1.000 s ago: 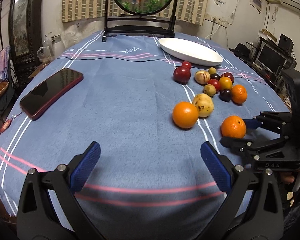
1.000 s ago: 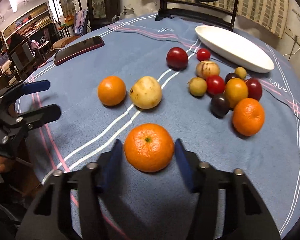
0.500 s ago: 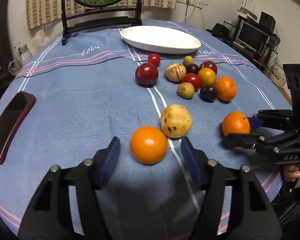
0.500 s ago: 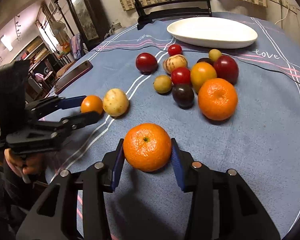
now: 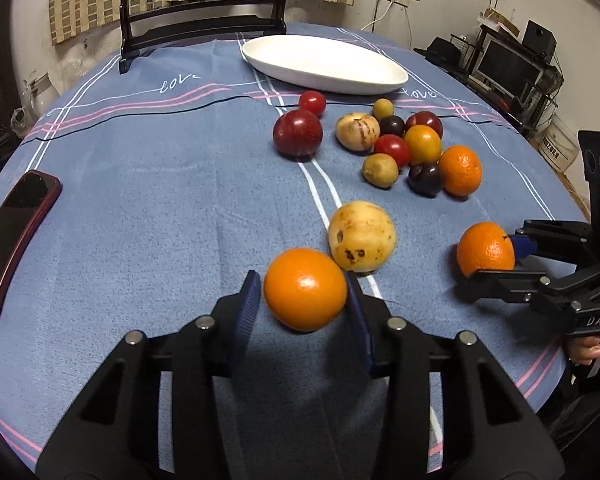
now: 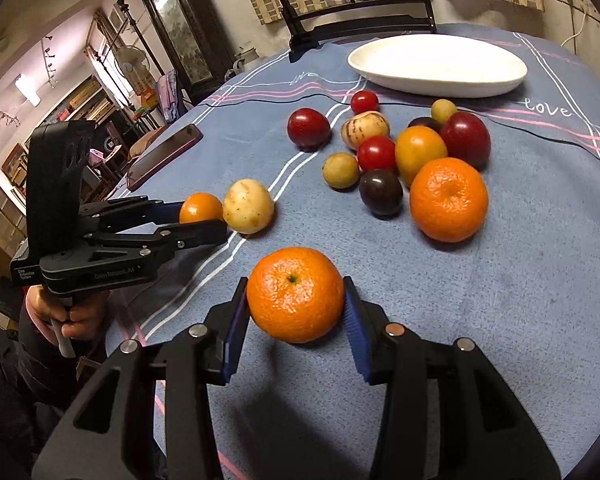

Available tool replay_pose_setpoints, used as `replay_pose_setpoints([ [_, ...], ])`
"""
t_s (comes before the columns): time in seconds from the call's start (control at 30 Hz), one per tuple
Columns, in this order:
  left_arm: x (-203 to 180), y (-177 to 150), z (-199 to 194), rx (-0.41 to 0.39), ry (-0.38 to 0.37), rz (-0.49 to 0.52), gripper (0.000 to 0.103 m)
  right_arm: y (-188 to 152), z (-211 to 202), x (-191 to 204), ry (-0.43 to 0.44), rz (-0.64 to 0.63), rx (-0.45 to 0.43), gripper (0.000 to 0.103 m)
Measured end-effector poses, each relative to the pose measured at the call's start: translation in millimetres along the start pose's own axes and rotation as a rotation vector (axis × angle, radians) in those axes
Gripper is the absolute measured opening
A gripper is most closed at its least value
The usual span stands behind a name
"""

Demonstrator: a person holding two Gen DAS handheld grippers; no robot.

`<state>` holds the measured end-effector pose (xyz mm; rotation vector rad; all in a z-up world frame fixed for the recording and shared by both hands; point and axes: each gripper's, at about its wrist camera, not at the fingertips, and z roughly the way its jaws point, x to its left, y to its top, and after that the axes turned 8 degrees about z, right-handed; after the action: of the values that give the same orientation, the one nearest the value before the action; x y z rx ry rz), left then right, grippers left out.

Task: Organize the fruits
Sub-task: 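Grasp the large orange with the right tool while the left tool grasps another orange, then carry both oranges to the white plate and release them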

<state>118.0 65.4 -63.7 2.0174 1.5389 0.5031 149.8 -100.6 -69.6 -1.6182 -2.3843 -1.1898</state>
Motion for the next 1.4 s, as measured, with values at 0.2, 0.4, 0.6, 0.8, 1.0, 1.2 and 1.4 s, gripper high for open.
replay_pose_setpoints([
  [0.2, 6.3, 0.0, -1.7, -0.004, -0.024, -0.039, 0.039, 5.0, -5.4, -4.3, 0.051, 0.018, -0.021, 0.046],
  [0.4, 11.4, 21.5, -12.8, -0.058, -0.029, -0.048, 0.039, 30.5, -25.9, -14.0, 0.045, 0.019, -0.106, 0.046],
  [0.6, 18.6, 87.7, -12.4, -0.146, -0.060, -0.054, 0.039, 102.4, -38.4, -50.3, -0.057, 0.086, -0.293, 0.046],
  [0.8, 10.0, 179.6, 35.2, -0.132, -0.070, -0.001, 0.039, 177.2, 6.2, -105.6, -0.192, 0.148, -0.316, 0.046],
  [1.0, 9.9, 238.4, 110.7, -0.009, -0.012, 0.010, 0.039, 209.3, 46.1, -140.8, -0.186, 0.214, -0.224, 0.045],
  [1.2, 11.1, 250.0, 152.1, 0.047, 0.060, 0.025, 0.039, 216.8, 59.0, -141.5, -0.241, 0.151, -0.193, 0.045],
  [1.4, 16.1, 248.3, 149.2, 0.032, 0.129, -0.006, 0.085, 215.4, 57.1, -130.3, -0.266, 0.087, -0.222, 0.071],
])
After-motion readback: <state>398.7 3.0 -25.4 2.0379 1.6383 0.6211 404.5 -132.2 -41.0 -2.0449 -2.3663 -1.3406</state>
